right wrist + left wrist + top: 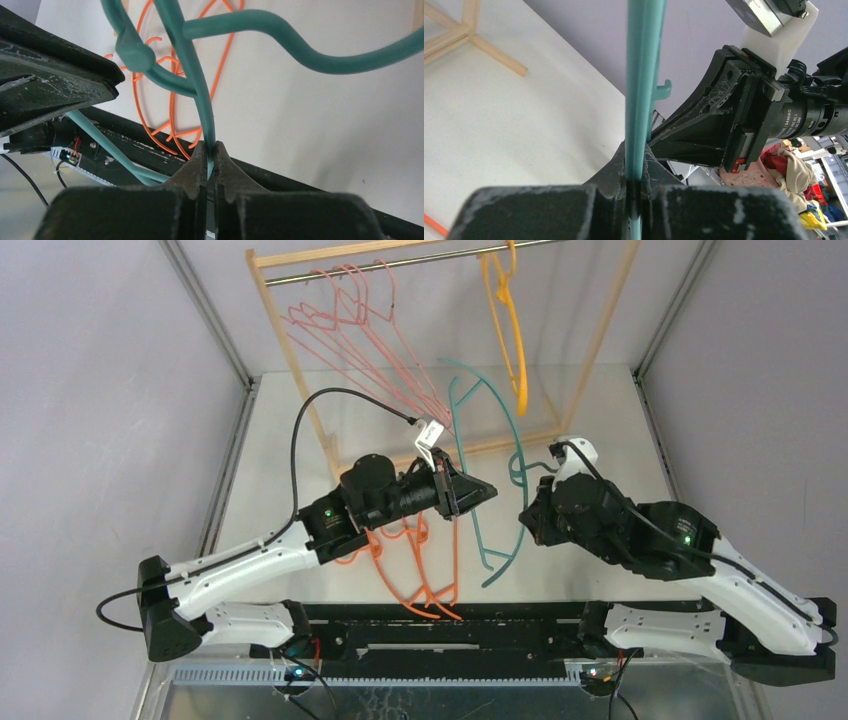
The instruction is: Organize the hangers
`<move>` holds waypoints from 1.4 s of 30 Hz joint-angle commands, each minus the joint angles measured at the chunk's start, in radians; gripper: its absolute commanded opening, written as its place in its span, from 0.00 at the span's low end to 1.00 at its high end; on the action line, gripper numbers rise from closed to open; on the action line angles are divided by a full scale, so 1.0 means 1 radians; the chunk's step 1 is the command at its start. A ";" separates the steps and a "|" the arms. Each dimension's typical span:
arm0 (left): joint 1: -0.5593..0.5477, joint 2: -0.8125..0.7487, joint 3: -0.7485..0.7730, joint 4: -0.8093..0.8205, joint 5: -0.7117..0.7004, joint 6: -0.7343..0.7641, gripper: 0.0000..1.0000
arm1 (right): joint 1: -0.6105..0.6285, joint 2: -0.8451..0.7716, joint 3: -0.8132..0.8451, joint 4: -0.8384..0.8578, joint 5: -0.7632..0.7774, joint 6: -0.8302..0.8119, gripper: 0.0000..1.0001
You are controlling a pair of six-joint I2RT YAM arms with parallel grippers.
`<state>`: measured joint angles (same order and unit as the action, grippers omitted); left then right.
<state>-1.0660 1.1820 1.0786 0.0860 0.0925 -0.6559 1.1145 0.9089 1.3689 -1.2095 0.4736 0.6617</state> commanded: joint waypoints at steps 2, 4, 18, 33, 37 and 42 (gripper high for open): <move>-0.001 -0.026 0.048 0.056 0.011 0.028 0.00 | 0.012 -0.046 0.007 0.036 0.025 0.019 0.32; 0.001 -0.033 0.042 0.057 0.003 0.027 0.00 | 0.011 -0.077 0.007 0.043 0.024 0.006 0.51; 0.010 0.017 0.175 0.088 0.049 -0.050 0.00 | 0.011 -0.509 -0.422 0.407 -0.150 -0.023 0.95; 0.009 0.007 0.172 0.106 0.062 -0.100 0.00 | 0.010 -0.617 -0.595 0.833 -0.110 -0.176 0.91; 0.009 0.004 0.165 0.106 0.069 -0.103 0.00 | 0.008 -0.603 -0.596 0.908 -0.134 -0.181 0.87; 0.009 -0.003 0.147 0.116 0.070 -0.103 0.00 | 0.008 -0.578 -0.577 0.966 -0.195 -0.164 0.74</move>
<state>-1.0504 1.2064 1.2263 0.1928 0.1265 -0.7456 1.1210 0.3023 0.7597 -0.4210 0.3035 0.4976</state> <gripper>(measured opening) 0.079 0.771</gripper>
